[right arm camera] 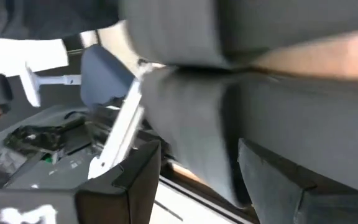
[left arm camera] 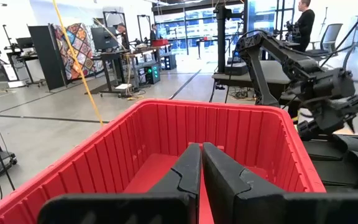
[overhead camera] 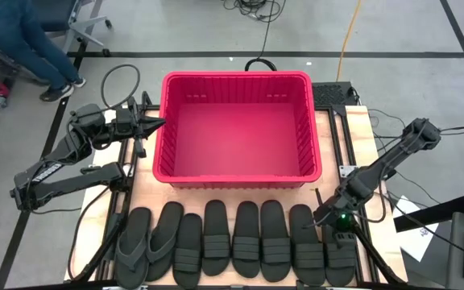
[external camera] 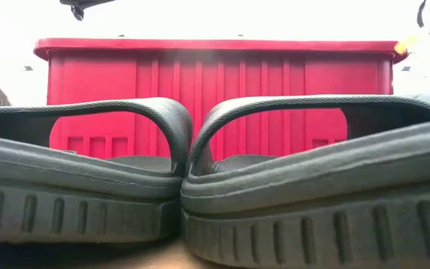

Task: Pick and place slides into bin
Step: Put the black slide into the red bin

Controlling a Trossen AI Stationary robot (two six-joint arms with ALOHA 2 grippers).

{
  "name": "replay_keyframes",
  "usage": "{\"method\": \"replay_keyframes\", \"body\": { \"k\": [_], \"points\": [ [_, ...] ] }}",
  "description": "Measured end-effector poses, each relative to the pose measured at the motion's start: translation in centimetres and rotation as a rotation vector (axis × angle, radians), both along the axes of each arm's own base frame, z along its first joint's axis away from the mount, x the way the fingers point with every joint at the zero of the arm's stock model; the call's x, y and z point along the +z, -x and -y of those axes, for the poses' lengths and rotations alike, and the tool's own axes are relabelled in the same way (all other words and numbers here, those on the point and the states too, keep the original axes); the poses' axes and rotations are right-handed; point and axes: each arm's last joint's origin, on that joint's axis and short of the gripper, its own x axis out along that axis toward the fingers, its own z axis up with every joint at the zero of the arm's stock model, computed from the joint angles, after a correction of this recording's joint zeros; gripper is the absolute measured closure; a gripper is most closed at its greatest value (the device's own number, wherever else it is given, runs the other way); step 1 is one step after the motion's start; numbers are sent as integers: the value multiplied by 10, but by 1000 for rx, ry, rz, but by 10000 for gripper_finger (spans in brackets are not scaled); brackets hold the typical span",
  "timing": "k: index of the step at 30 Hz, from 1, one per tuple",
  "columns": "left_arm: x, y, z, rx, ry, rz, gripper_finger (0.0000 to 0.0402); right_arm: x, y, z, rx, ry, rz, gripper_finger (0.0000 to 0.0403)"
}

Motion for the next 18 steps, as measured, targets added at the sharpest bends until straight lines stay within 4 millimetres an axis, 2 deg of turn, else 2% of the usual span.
{"method": "replay_keyframes", "body": {
  "k": [8,14,18],
  "points": [
    [0,0,0,0,0,0,378,-24,8,-3,-37,-49,-47,194],
    [0,0,0,0,0,0,378,-33,9,-9,-72,-134,-25,196],
    [0,0,0,0,0,0,378,-43,14,-9,-103,-157,-58,215]
  ]
}}
